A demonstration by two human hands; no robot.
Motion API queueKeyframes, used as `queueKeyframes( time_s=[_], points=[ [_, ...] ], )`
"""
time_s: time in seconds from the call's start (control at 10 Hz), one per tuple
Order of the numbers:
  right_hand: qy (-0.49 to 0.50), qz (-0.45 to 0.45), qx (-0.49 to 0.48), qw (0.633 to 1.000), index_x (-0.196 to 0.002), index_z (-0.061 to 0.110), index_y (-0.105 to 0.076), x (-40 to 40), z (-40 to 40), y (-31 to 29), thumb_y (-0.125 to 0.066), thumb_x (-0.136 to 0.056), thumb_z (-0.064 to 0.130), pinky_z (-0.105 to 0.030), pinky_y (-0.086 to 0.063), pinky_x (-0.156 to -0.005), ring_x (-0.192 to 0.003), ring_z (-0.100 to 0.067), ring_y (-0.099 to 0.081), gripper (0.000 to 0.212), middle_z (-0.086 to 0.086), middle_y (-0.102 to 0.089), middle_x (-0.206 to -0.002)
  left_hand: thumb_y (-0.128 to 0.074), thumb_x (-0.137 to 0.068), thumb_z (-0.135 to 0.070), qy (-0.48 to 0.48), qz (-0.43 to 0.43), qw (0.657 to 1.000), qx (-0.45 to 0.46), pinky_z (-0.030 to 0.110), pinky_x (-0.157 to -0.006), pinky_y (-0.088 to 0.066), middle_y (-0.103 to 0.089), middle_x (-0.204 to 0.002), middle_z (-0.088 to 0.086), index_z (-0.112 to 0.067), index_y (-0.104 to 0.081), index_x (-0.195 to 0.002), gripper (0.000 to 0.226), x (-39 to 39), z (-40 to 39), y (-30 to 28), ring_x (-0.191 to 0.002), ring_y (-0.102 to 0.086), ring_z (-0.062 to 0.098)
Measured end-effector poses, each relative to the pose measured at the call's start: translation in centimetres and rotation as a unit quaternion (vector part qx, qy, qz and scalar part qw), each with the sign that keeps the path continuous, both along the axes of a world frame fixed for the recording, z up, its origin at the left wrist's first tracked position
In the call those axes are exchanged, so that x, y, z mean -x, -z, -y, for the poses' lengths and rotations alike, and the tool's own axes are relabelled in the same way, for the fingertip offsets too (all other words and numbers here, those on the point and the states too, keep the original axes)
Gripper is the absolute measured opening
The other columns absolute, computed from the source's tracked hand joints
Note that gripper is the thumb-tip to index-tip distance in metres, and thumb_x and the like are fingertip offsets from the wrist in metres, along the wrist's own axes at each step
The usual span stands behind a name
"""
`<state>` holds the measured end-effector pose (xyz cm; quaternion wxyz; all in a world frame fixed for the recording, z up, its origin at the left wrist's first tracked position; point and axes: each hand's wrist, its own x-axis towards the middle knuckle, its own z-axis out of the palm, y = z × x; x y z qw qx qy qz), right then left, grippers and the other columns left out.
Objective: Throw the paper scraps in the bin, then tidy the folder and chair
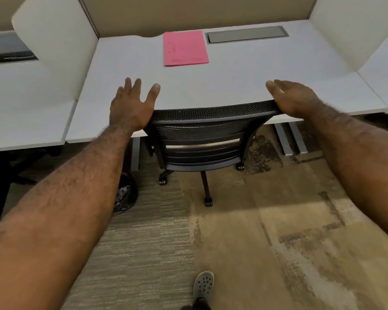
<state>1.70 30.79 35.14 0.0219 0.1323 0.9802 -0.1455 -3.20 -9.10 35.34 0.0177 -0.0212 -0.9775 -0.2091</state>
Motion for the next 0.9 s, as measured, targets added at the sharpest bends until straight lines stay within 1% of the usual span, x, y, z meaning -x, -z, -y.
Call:
queueKeyframes(
  time_s=[0.1,0.2,0.3,0.4,0.5,0.6,0.7,0.8,0.9],
  points=[
    [-0.020,0.004,-0.040,0.999,-0.148,0.023,-0.028,-0.1,0.0,-0.2,-0.002,-0.080,0.075,-0.050,-0.021,-0.116,-0.140,-0.032,-0.029,0.090,-0.006,-0.031,-0.156,-0.016,-0.084,-0.078,-0.002,0.000,1.000,0.002,0.046,-0.119,-0.008,-0.008,-0.162,0.008,-0.020,-0.019,-0.151,0.089,0.0,0.0,-0.2,-0.148,-0.009,0.029],
    [-0.071,0.008,-0.092,0.993,-0.148,0.027,-0.018,-0.2,-0.1,-0.5,-0.001,-0.087,0.063,-0.052,-0.025,-0.113,-0.137,-0.039,-0.030,0.073,-0.009,-0.026,-0.157,-0.016,-0.084,-0.078,-0.001,0.000,1.000,0.008,0.047,-0.119,-0.008,-0.007,-0.162,0.008,-0.020,-0.019,-0.151,0.089,0.2,0.0,-0.6,-0.148,-0.009,0.029],
    [-0.051,0.011,-0.090,0.995,-0.149,0.029,-0.017,-0.3,0.1,-0.5,-0.001,-0.090,0.064,-0.052,-0.022,-0.115,-0.140,-0.035,-0.026,0.070,-0.004,-0.024,-0.158,-0.015,-0.083,-0.079,-0.001,-0.001,1.000,0.015,0.047,-0.119,-0.009,-0.008,-0.162,0.008,-0.020,-0.019,-0.151,0.090,0.3,0.0,-0.6,-0.148,-0.009,0.028],
    [-0.018,0.011,-0.060,0.998,-0.150,0.026,-0.021,-0.1,0.4,-0.9,0.000,-0.085,0.070,-0.051,-0.020,-0.116,-0.142,-0.030,-0.025,0.081,-0.002,-0.025,-0.158,-0.012,-0.082,-0.081,0.000,-0.004,1.000,0.015,0.048,-0.119,-0.010,-0.009,-0.162,0.008,-0.020,-0.020,-0.151,0.093,0.5,0.2,-0.6,-0.147,-0.010,0.029],
    [-0.014,0.021,-0.076,0.997,-0.150,0.028,-0.020,-0.4,0.6,-1.2,0.001,-0.086,0.070,-0.052,-0.016,-0.117,-0.145,-0.029,-0.018,0.080,-0.003,-0.020,-0.160,-0.009,-0.080,-0.082,0.000,-0.017,1.000,0.026,0.049,-0.118,-0.013,-0.012,-0.161,0.010,-0.018,-0.023,-0.150,0.095,0.5,0.2,-0.5,-0.147,-0.013,0.030],
    [0.025,-0.020,-0.081,0.996,-0.151,0.026,-0.019,-0.6,1.5,-1.8,-0.002,-0.087,0.070,-0.050,-0.005,-0.118,-0.148,-0.025,-0.007,0.079,-0.005,-0.012,-0.162,-0.005,-0.079,-0.081,0.001,-0.028,0.998,0.061,0.052,-0.116,-0.017,-0.018,-0.159,0.012,-0.017,-0.030,-0.148,0.097,0.8,0.2,-1.0,-0.145,-0.019,0.032],
    [0.032,-0.059,-0.105,0.992,-0.151,0.023,-0.020,-0.8,2.7,-3.3,-0.002,-0.089,0.068,-0.047,0.000,-0.120,-0.148,-0.021,-0.005,0.078,-0.003,-0.011,-0.162,-0.001,-0.080,-0.079,0.000,-0.033,0.996,0.083,0.055,-0.114,-0.021,-0.027,-0.156,0.014,-0.014,-0.037,-0.144,0.098,1.0,0.4,-2.0,-0.141,-0.026,0.034],
    [-0.025,-0.061,-0.115,0.991,-0.152,0.021,-0.015,-0.4,4.3,-5.0,-0.004,-0.091,0.067,-0.043,0.002,-0.120,-0.149,-0.018,-0.003,0.077,-0.002,-0.007,-0.162,0.002,-0.080,-0.078,0.009,-0.017,0.995,0.094,0.054,-0.114,-0.019,-0.031,-0.155,0.011,-0.013,-0.037,-0.143,0.099,0.9,0.3,-2.9,-0.140,-0.028,0.032],
    [-0.080,-0.076,-0.093,0.990,-0.152,0.022,-0.012,0.1,6.0,-6.0,-0.005,-0.091,0.068,-0.041,0.001,-0.120,-0.148,-0.017,-0.002,0.077,-0.001,-0.006,-0.162,0.000,-0.082,-0.076,0.025,-0.019,0.995,0.096,0.051,-0.117,-0.014,-0.026,-0.158,0.007,-0.014,-0.032,-0.146,0.094,0.5,-0.3,-3.1,-0.143,-0.023,0.027]
  ],
)
